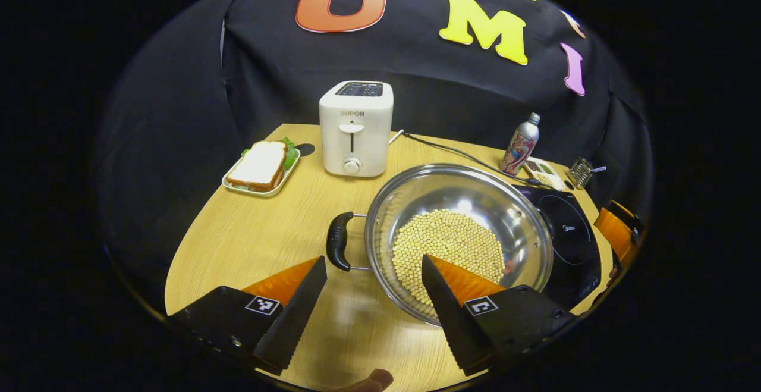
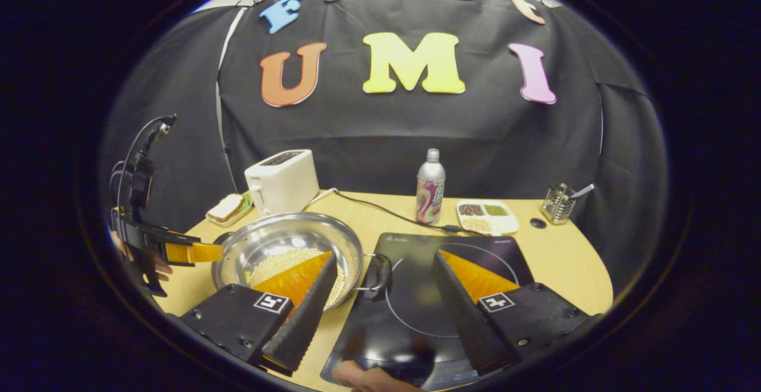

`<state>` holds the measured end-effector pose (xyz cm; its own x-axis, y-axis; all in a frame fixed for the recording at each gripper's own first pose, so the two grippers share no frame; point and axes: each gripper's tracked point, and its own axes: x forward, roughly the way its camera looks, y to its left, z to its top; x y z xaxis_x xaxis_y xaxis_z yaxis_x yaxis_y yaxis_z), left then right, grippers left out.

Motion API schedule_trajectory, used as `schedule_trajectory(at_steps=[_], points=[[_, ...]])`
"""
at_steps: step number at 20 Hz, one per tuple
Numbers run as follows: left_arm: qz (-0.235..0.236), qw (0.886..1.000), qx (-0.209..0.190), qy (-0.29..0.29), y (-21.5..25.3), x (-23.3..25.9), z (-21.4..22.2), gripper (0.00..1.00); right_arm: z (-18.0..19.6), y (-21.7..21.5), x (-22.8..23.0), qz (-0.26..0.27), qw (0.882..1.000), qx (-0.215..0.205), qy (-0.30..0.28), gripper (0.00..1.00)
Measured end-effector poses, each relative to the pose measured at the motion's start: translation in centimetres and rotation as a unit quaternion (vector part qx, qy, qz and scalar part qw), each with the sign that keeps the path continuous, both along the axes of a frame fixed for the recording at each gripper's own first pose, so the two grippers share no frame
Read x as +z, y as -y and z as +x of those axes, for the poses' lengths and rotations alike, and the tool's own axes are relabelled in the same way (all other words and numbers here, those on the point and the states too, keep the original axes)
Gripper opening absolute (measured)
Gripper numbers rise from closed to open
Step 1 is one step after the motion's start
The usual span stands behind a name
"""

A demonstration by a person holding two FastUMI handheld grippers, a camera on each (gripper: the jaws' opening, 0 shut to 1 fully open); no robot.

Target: First push the handle of the pot to place it horizontally, then grasp the pot with both hands and set it on the induction cooktop.

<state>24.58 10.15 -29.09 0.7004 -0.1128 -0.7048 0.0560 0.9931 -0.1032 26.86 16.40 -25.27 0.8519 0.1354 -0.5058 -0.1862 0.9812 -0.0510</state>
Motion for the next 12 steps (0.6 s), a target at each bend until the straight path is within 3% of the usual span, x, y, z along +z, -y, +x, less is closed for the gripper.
schedule_trajectory(at_steps=[10, 12], points=[[-0.009, 1.000, 0.005, -0.025, -1.2, -3.5, 3.2, 0.94, 3.6, -2.7, -6.2, -0.021, 0.998, -0.002, -0.062, 0.97], [0.011, 0.999, 0.014, -0.033, -2.2, -4.6, 3.4, 0.93, 4.1, -2.9, -7.2, -0.023, 0.997, -0.007, -0.075, 0.97]])
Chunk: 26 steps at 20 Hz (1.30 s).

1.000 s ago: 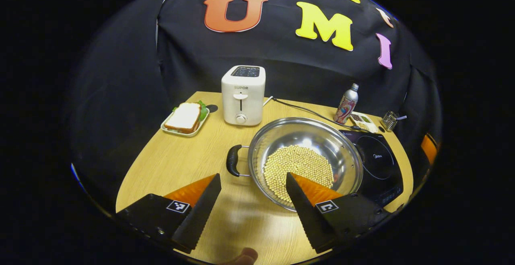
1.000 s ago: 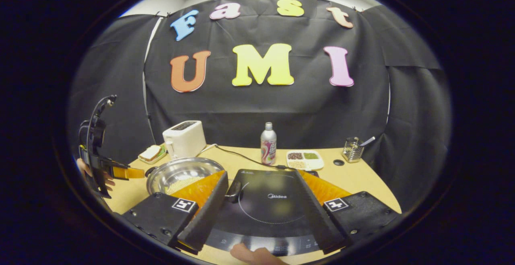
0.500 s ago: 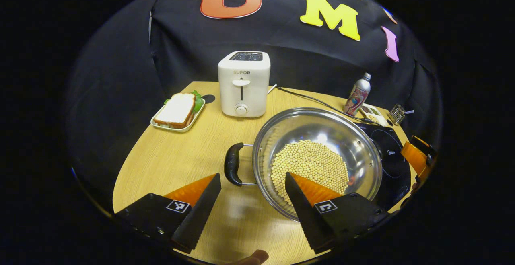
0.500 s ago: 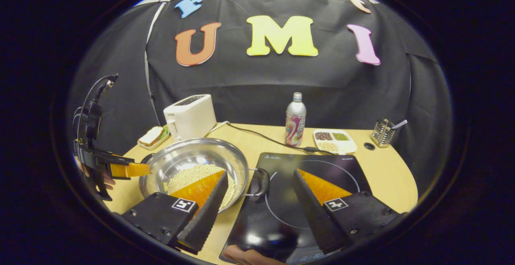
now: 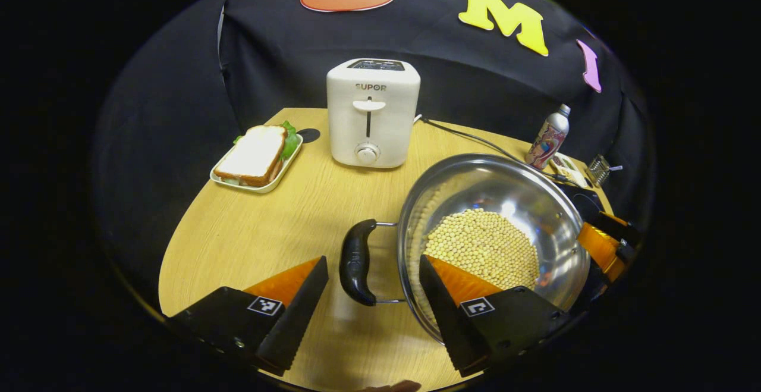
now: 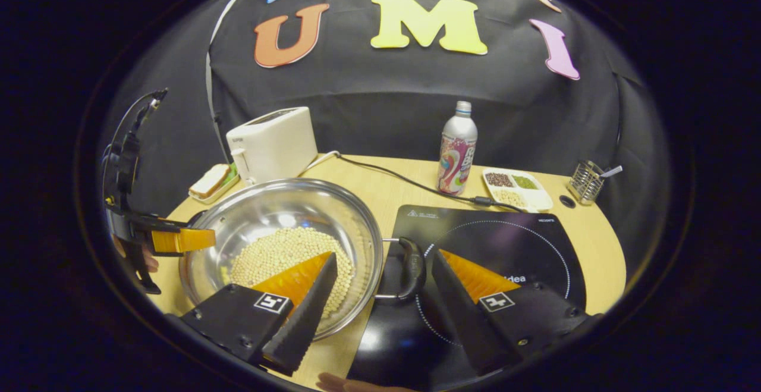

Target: First push the handle of the pot to place it horizontally, then grasp the pot with both hands and set it on the induction cooktop.

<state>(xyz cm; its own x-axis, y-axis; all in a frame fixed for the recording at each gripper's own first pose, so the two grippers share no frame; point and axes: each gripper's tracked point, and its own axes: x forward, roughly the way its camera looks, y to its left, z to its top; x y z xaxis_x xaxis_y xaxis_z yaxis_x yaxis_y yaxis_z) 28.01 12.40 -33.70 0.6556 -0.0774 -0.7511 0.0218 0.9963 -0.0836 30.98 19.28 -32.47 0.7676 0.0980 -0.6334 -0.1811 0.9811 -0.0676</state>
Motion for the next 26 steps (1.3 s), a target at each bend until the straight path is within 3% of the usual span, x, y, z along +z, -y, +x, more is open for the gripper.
schedule_trajectory(at_steps=[1, 3, 4, 6, 7, 8, 9, 12, 13, 14, 16, 17, 18, 21, 26], points=[[-0.003, 1.000, 0.000, -0.001, 0.1, 0.2, 0.1, 0.90, 0.2, -0.1, -0.5, 0.001, 1.000, -0.003, -0.009, 1.00], [-0.015, 1.000, -0.008, 0.001, 0.8, 0.1, 0.2, 0.83, 0.6, 0.2, -1.3, -0.010, 1.000, -0.007, -0.023, 0.96], [-0.015, 1.000, -0.010, 0.001, 1.0, 0.0, 0.2, 0.73, 0.5, 0.2, -1.9, -0.014, 0.999, -0.005, -0.033, 0.96], [-0.010, 1.000, -0.010, -0.001, 0.9, 0.0, 0.3, 0.64, 0.4, 0.5, -2.6, -0.028, 0.998, -0.004, -0.048, 0.93], [-0.012, 1.000, -0.010, -0.002, 0.9, -0.1, 0.4, 0.74, 0.9, 0.8, -2.7, -0.042, 0.998, -0.003, -0.042, 0.91], [-0.015, 1.000, -0.009, -0.004, 0.8, -0.1, 0.3, 0.53, 0.9, 0.9, -2.7, -0.041, 0.998, 0.001, -0.041, 0.84], [-0.015, 1.000, -0.009, -0.004, 0.8, -0.2, 0.3, 0.61, 0.9, 0.9, -2.9, -0.044, 0.998, 0.008, -0.045, 0.79], [-0.010, 1.000, -0.017, -0.005, 0.9, -0.1, 0.2, 0.61, 1.1, 0.8, -2.8, -0.034, 0.999, 0.008, -0.037, 0.74], [-0.006, 1.000, -0.018, -0.005, 0.9, -0.1, 0.2, 0.52, 1.2, 0.8, -2.7, -0.034, 0.999, 0.007, -0.033, 0.75], [-0.004, 1.000, -0.015, -0.001, 0.8, 0.1, 0.2, 0.61, 1.3, 0.9, -2.7, -0.033, 0.999, 0.005, -0.030, 0.72], [-0.004, 1.000, -0.008, -0.002, 0.7, 0.0, 0.1, 0.58, 1.4, 0.9, -2.7, -0.033, 0.999, 0.005, -0.031, 0.68], [-0.004, 1.000, -0.006, -0.003, 0.8, 0.1, -0.1, 0.67, 1.3, 0.9, -2.6, -0.029, 0.999, 0.005, -0.032, 0.65], [-0.001, 1.000, -0.004, -0.007, 0.9, 0.1, -0.3, 0.58, 1.1, 0.8, -2.5, -0.025, 0.999, 0.006, -0.034, 0.65], [0.005, 1.000, -0.004, -0.004, 0.7, 0.6, -0.8, 0.57, 0.4, 0.8, -2.4, -0.013, 0.999, 0.009, -0.043, 0.60], [0.008, 1.000, -0.005, 0.005, 0.6, 2.3, -1.6, 0.57, -0.5, 0.8, -0.5, -0.008, 0.999, 0.011, -0.033, 0.59]])
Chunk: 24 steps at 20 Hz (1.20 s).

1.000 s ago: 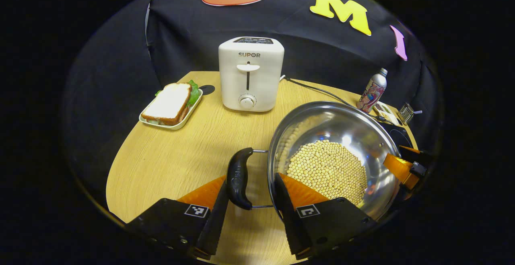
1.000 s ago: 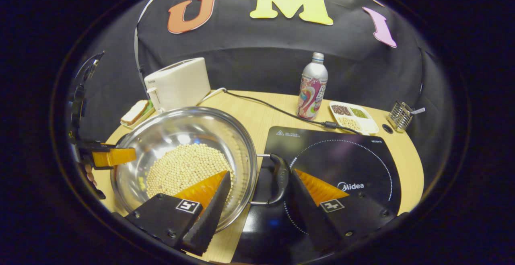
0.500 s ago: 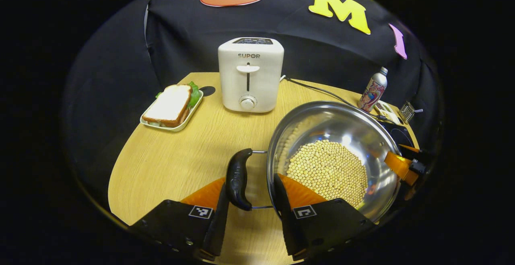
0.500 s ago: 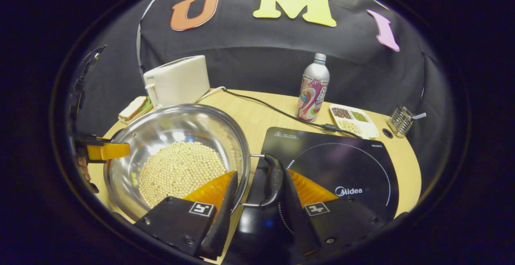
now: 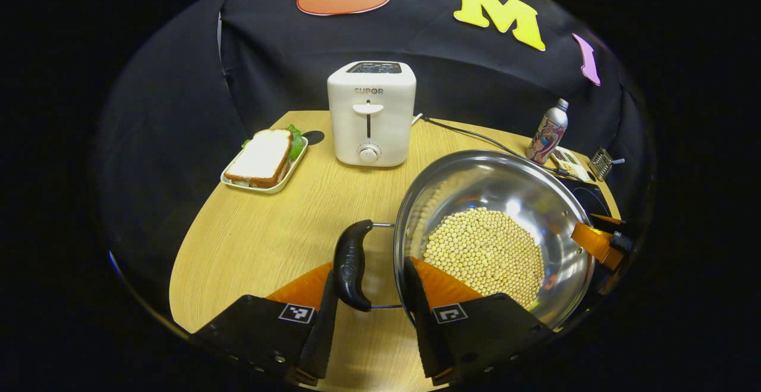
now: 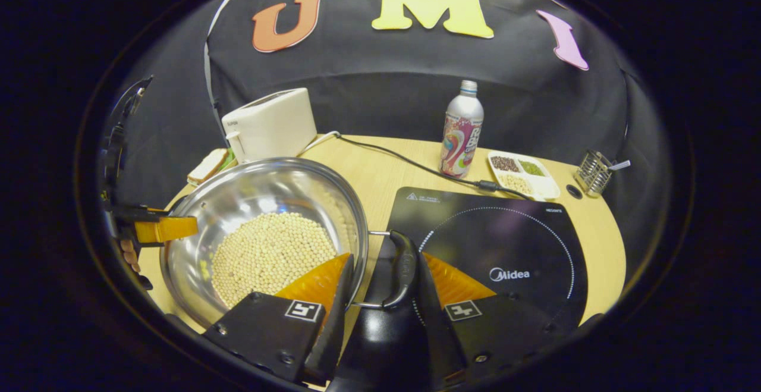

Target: First push the handle of the pot to place it horizontally, then grasp the pot with both hands and set it on the induction cooktop.

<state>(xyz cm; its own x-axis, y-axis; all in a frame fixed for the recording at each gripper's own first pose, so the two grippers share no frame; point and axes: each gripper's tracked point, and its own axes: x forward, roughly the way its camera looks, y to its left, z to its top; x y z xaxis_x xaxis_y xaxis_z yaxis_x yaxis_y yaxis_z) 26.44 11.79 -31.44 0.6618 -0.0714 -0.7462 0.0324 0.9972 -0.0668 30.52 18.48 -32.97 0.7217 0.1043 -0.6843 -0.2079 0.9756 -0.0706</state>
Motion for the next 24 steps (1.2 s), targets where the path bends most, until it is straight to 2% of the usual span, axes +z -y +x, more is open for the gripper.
schedule_trajectory(at_steps=[1, 2, 12, 13, 15, 18, 24], points=[[0.000, 1.000, 0.000, 0.000, 0.0, 0.3, -0.3, 0.58, -0.1, 0.0, 0.5, 0.000, 1.000, 0.000, 0.002, 0.61], [0.000, 1.000, 0.000, 0.003, 0.0, 0.8, -0.4, 0.57, -0.4, 0.1, 1.0, 0.002, 1.000, 0.000, 0.003, 0.59], [0.019, 1.000, 0.004, 0.020, 1.5, 7.1, -2.5, 0.57, -2.2, 1.7, 7.3, 0.021, 1.000, 0.005, 0.002, 0.58], [0.019, 1.000, 0.003, 0.022, 1.7, 7.6, -2.6, 0.57, -2.3, 2.1, 8.1, 0.020, 1.000, 0.006, 0.005, 0.61], [0.018, 0.999, 0.001, 0.026, 2.8, 9.0, -2.9, 0.57, -2.5, 3.2, 9.7, 0.020, 1.000, 0.005, 0.009, 0.58], [0.017, 0.999, -0.007, 0.033, 5.0, 10.7, -3.0, 0.57, -2.5, 5.4, 12.0, 0.025, 1.000, -0.001, 0.014, 0.61], [0.021, 0.998, -0.027, 0.052, 9.9, 13.8, -3.6, 0.57, -2.4, 11.5, 15.6, 0.022, 0.999, -0.020, 0.032, 0.58]])
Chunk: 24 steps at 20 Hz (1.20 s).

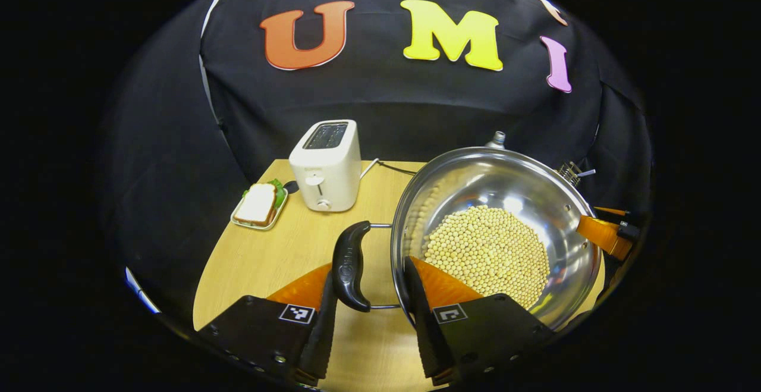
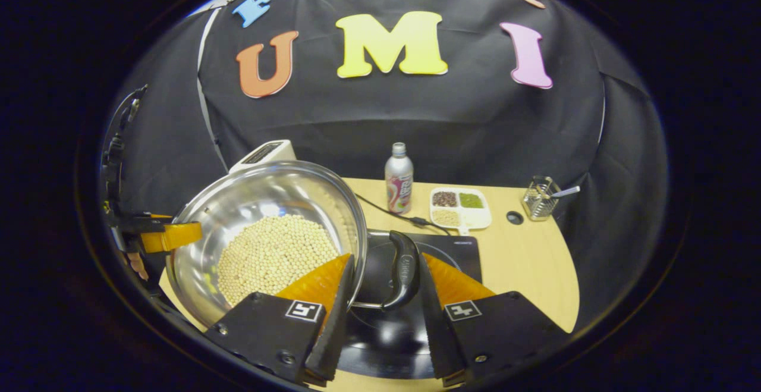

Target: First push the handle of the pot to place it horizontally, then grasp the pot with both hands and set it on the induction cooktop.

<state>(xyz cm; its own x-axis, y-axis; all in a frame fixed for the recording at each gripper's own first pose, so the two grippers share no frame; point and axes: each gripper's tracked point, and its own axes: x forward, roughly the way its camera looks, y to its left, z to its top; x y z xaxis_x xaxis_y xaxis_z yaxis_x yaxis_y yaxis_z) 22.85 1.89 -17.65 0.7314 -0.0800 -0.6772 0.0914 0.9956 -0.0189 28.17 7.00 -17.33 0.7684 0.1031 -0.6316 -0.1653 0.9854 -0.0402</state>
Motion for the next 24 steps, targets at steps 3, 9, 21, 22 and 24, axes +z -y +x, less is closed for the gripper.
schedule_trajectory(at_steps=[3, 9, 21, 22, 24], points=[[-0.002, 1.000, -0.018, 0.001, 3.8, 0.6, 0.5, 0.57, 0.2, 3.5, 1.3, 0.000, 1.000, -0.017, 0.007, 0.61], [-0.001, 0.999, -0.049, 0.000, 10.3, 0.2, 1.5, 0.58, 0.3, 10.3, 1.6, 0.002, 0.999, -0.054, 0.008, 0.61], [0.001, 0.998, -0.064, -0.013, 16.0, -3.8, 3.4, 0.58, 2.3, 15.9, -2.6, 0.001, 0.997, -0.072, -0.008, 0.58], [0.004, 0.998, -0.065, -0.018, 16.1, -4.4, 3.3, 0.58, 2.5, 16.0, -3.3, 0.002, 0.997, -0.073, -0.012, 0.61], [0.001, 0.998, -0.062, -0.026, 16.1, -5.7, 3.8, 0.57, 2.9, 16.1, -4.4, 0.003, 0.997, -0.072, -0.019, 0.61]])
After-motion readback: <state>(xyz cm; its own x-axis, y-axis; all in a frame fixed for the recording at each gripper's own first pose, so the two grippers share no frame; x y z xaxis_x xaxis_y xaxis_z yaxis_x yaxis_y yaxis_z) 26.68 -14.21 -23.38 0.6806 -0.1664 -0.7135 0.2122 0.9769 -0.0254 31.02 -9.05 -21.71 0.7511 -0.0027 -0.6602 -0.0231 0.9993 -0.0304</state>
